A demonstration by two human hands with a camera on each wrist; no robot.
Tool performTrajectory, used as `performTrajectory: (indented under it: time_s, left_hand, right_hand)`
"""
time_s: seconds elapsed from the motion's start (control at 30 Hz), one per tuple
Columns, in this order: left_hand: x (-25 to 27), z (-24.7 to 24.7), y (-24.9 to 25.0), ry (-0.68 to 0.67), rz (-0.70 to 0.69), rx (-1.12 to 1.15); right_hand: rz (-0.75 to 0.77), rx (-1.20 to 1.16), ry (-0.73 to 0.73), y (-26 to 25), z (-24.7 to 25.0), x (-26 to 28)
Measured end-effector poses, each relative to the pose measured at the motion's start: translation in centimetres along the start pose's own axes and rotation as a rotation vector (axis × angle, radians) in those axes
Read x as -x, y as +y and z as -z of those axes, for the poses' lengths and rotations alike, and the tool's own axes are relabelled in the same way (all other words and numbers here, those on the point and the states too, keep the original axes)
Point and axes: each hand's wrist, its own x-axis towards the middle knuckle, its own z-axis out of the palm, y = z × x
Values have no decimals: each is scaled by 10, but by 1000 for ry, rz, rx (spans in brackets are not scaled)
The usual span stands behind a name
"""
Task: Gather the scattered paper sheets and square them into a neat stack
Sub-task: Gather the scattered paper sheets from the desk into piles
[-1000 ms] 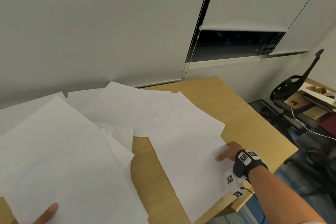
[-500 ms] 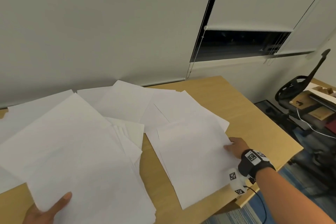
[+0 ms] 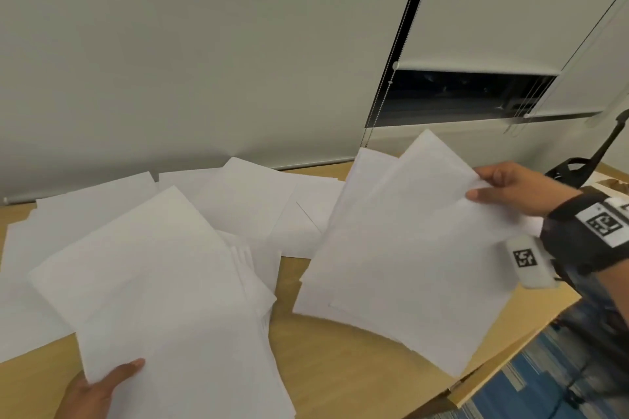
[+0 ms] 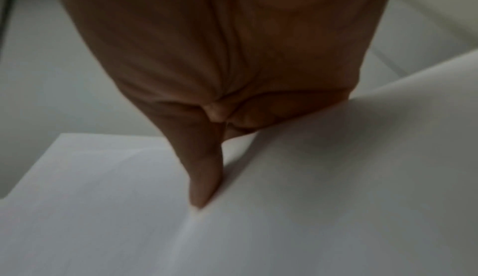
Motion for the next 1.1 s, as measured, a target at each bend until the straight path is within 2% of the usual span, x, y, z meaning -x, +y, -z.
performTrajectory:
  time_s: [0.1, 0.2, 0.4, 0.53, 0.63, 0.7, 0.83, 0.93, 1.0, 1.1]
  left_hand:
    - [5, -5, 7, -10, -5, 38]
    - [7, -2, 2, -38, -48, 78]
    - [1, 14, -4, -110, 100, 148]
    - [4, 19, -3, -117, 126, 163]
    - [3, 19, -3, -65, 146, 211]
    - [8, 17, 2, -76, 152, 229]
    - [13, 15, 2, -118, 7, 153]
    - [3, 20, -10, -148, 11, 127]
    - [-4, 22, -16, -149, -3, 127]
    - [0, 21, -13, -163, -22, 105]
  right_hand:
    - [59, 18, -139, -46, -2, -6]
    - [158, 82, -217, -90, -36, -25]
    - [369, 482, -364, -147, -172, -79]
    - [314, 724, -388, -160, -259, -101]
    - [312, 688, -426, -166, -298, -105]
    - [303, 631, -442, -168, -318, -106]
    - [305, 513, -469, -165, -353, -107]
    - [352, 334, -462, -161, -372, -105]
    - [386, 257, -400, -159, -379, -101]
    - [435, 323, -171, -148, -371, -105]
